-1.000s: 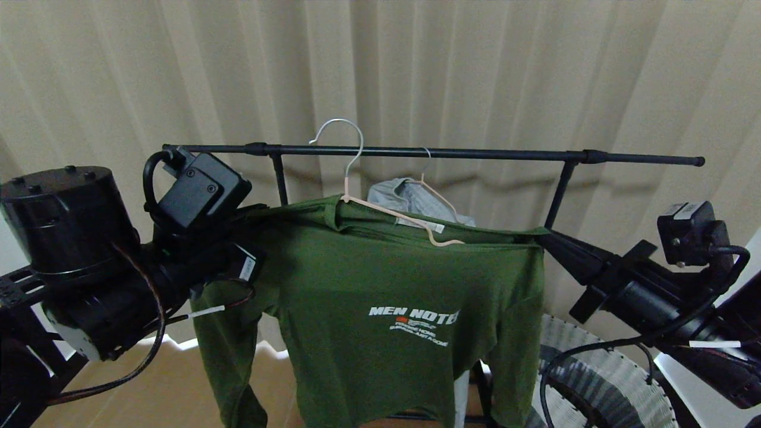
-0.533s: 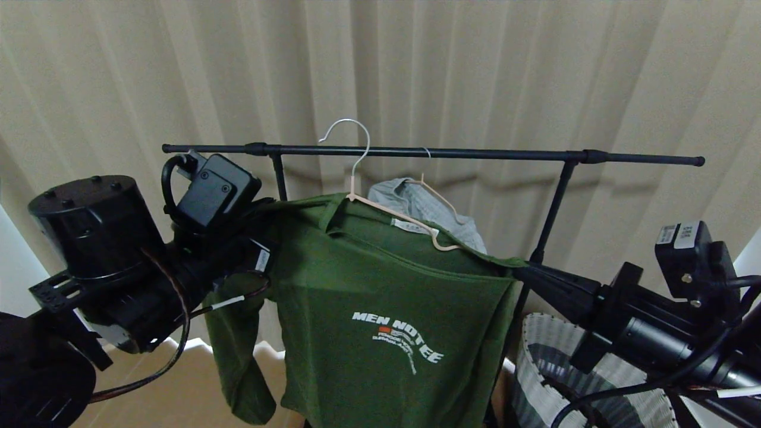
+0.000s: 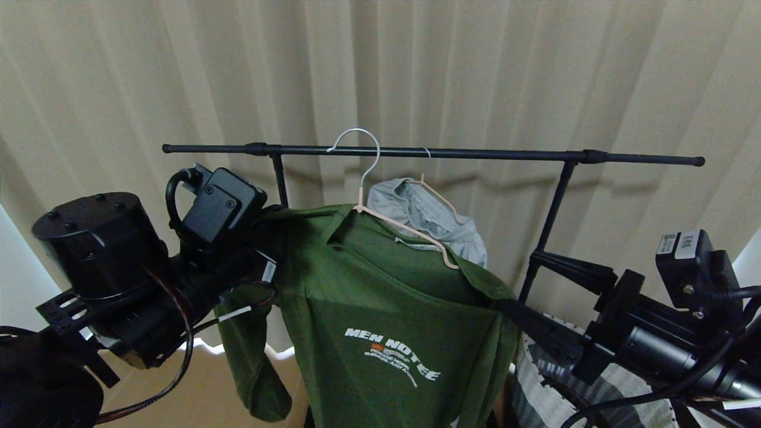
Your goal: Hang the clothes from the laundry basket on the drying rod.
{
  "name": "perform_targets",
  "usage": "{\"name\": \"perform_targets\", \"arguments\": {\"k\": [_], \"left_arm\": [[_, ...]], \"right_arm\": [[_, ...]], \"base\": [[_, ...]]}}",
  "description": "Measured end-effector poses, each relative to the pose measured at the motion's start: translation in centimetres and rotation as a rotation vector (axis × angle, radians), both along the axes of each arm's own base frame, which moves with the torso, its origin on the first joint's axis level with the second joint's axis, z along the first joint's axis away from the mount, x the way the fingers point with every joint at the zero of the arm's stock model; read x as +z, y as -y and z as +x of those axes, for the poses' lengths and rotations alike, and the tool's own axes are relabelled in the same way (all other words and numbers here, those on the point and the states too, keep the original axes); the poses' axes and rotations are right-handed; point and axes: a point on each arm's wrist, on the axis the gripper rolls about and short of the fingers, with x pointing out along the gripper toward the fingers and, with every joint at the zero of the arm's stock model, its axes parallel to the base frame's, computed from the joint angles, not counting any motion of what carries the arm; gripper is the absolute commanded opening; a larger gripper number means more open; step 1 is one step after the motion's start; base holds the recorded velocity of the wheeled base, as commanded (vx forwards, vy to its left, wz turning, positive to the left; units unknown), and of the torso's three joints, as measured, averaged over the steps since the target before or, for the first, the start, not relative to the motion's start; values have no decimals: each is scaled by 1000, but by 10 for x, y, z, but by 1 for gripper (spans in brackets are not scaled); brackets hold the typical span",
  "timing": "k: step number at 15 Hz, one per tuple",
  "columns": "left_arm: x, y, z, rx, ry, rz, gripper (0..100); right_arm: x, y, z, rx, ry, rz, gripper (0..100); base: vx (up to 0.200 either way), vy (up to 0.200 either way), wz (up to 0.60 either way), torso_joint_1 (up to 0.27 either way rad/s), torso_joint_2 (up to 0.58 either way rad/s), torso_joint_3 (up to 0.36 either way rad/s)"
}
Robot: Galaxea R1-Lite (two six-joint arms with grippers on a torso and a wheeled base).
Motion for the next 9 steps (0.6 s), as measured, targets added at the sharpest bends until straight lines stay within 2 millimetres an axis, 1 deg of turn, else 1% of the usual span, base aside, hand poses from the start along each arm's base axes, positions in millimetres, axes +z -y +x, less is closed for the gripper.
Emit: {"name": "perform_targets", "arguments": {"k": [6,9], "left_arm": [[5,1,1,-3,40,-23,0],[8,-1,5,16,50,-42,0]], "right_arm": [[-3,2,-3,3,-9,-17,100],[-10,3,-7,15,-23,-50,100]], "base": [[0,0,0,0,0,0],[0,0,0,0,0,0]]}}
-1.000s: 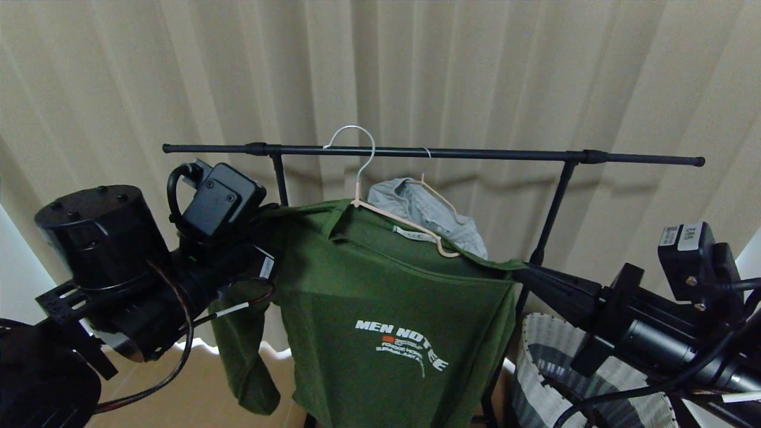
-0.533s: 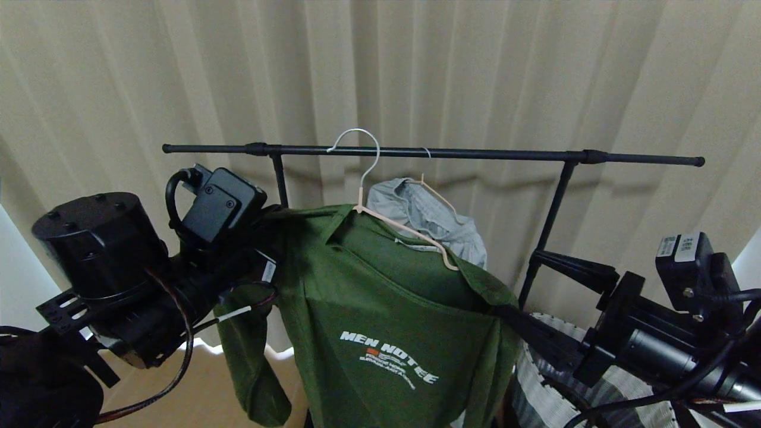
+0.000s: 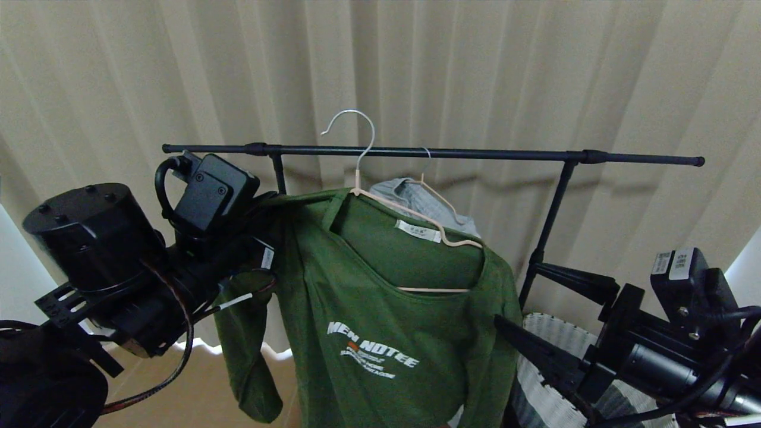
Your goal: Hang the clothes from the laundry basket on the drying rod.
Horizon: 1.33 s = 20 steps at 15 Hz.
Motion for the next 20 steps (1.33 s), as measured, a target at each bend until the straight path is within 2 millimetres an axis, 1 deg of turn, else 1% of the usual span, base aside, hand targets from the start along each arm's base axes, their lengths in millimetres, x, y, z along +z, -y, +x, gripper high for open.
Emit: {"name": "perform_targets", "arguments": {"k": [4,9,11,15,17,20], "left_arm": [[-6,0,2,0,-22,8,0],[-11,13,-3,-52,-52,-23,0],[-21,22,-15,-106,-93,-17,0],[-28,31,-29,-163,-120,2,0],[-25,36,-33,-187,-84,-17,0],[-27,38,-37,-202,-88,-11,0]], "right_arm": [[-1,0,-2,10,14,-19,100],[6,-5,6,10,103,-64,100],[15,-11,17,4,150,-66,100],[19,-20,43,-22,190,-113,100],[14,-23,52,-29,183,-137,100],[8,-22,60,-48,167,-155,100]], "base": [[0,0,0,0,0,0],[0,0,0,0,0,0],[0,0,0,0,0,0],[0,0,0,0,0,0],[0,0,0,0,0,0],[0,0,0,0,0,0]]}}
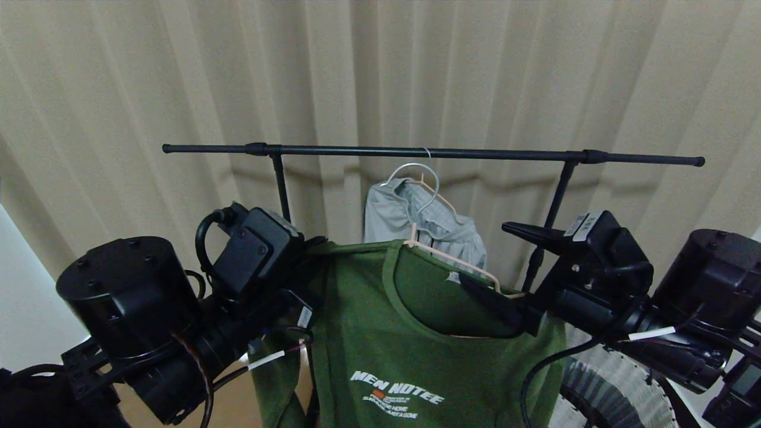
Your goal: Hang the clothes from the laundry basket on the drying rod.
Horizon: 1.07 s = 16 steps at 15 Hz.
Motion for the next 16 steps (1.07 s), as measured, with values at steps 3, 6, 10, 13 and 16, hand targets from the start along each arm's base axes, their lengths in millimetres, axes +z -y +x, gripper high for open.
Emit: {"name": "perform_targets", "arguments": {"k": [3,6,10,13,16], "left_arm": [[-1,0,-2,-4,-2,7,0],[-3,4,-6,-28,-5,11,0],[-2,7,-10,-44,-5,9,0],[-2,7,-10,-47,-4,9,0],[-2,7,-10,-46,-3,6,0]], "right_arm": [[0,3,4,-17,1,-2,100],[-1,3,5,-20,-2,-4,100],[-2,3,5,-19,5,-16,0],[-3,2,5,-15,6,-22,0],[-3,2,5,-15,5,-22,0]], "base": [[0,0,0,0,0,0],[0,0,0,0,0,0],[0,0,0,0,0,0],[0,0,0,0,0,0],[0,0,0,0,0,0]]}}
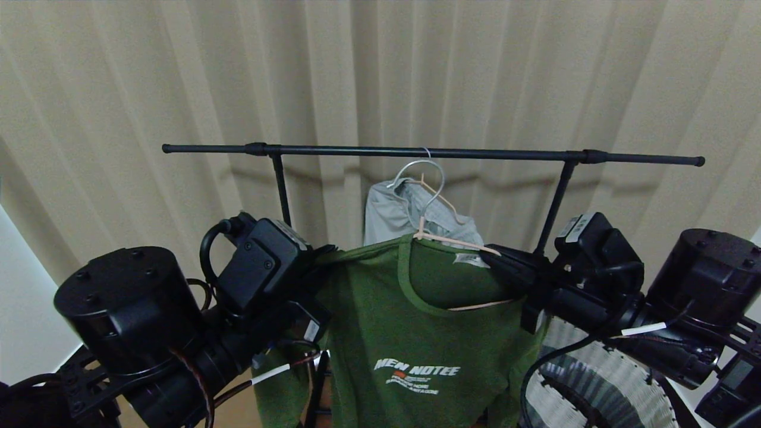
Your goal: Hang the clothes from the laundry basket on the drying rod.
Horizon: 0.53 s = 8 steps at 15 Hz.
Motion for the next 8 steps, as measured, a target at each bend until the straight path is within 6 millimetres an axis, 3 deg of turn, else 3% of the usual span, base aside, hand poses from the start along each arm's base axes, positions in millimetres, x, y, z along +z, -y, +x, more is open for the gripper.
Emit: {"name": "perform_targets", "arguments": {"k": [6,7,8], "left_arm": [[1,0,1,-1,0,-6,0],[1,0,0,-2,0,-6,100],[0,0,0,-3,-4,-3,100]], "right_arm": [[0,0,0,2,0,0,0],[-1,0,-1,3,-1,-1,0],[0,0,-2,3,-1,0,0]], "base": [[0,0,0,0,0,0],[0,0,0,0,0,0],[0,0,0,0,0,0]]}}
